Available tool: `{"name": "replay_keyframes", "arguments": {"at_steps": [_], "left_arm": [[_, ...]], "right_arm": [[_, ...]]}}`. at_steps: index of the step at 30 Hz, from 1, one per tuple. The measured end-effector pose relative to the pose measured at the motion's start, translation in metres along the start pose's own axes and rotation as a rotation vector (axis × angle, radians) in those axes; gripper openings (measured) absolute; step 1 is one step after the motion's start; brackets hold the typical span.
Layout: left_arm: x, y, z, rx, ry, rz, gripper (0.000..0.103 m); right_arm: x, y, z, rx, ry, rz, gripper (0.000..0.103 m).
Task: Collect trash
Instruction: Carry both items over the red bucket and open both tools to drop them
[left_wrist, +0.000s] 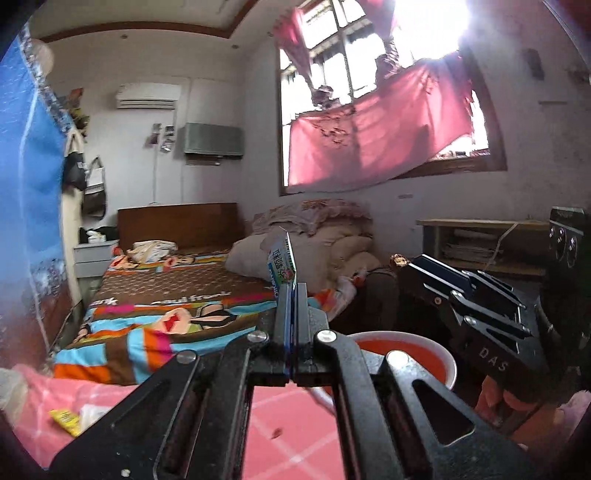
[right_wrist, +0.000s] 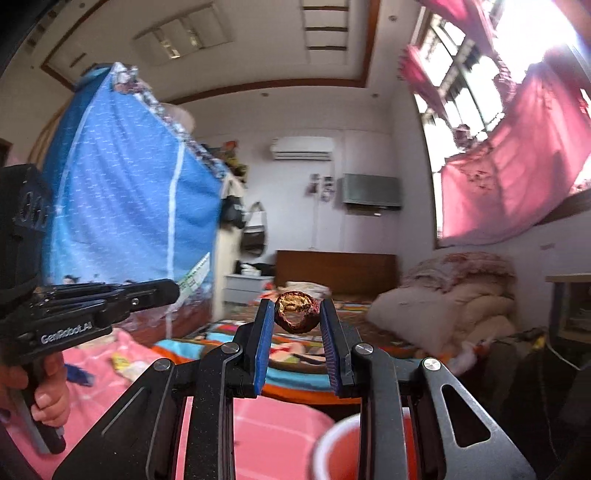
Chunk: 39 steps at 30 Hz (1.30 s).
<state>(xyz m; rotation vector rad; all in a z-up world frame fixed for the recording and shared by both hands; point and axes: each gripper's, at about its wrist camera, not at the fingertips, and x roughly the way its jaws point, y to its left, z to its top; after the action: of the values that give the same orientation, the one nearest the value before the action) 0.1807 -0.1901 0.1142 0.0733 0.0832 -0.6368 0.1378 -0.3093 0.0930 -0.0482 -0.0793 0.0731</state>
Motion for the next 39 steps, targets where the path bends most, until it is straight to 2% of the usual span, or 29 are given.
{"name": "replay_keyframes", "arguments": {"at_steps": [3, 7, 15, 21, 23, 31, 39], "left_arm": [[0.026, -0.015, -0.006, 0.007, 0.044, -0.056, 0.003], [0.062, -0.029, -0.014, -0.020, 0.122, -0.125, 0.003], [0.144, -0.045, -0.047, -0.129, 0.365, -0.256, 0.003], [0.183, -0.058, -0.069, -0.167, 0.561, -0.292, 0.003], [0.190, -0.060, -0.075, -0.182, 0.604, -0.297, 0.003], [0.206, -0.064, -0.086, -0.211, 0.713, -0.296, 0.003], [0.216, -0.067, -0.093, -0.212, 0.759, -0.288, 0.004]], "right_arm": [[0.005, -0.020, -0.005, 0.027, 0.042, -0.060, 0.023], [0.023, -0.044, -0.019, 0.073, 0.167, -0.135, 0.023], [0.054, -0.093, -0.063, 0.186, 0.429, -0.211, 0.023], [0.058, -0.116, -0.106, 0.255, 0.593, -0.236, 0.023], [0.058, -0.120, -0.115, 0.271, 0.633, -0.240, 0.023], [0.054, -0.131, -0.136, 0.326, 0.706, -0.228, 0.024], [0.052, -0.138, -0.142, 0.351, 0.743, -0.245, 0.024]]}}
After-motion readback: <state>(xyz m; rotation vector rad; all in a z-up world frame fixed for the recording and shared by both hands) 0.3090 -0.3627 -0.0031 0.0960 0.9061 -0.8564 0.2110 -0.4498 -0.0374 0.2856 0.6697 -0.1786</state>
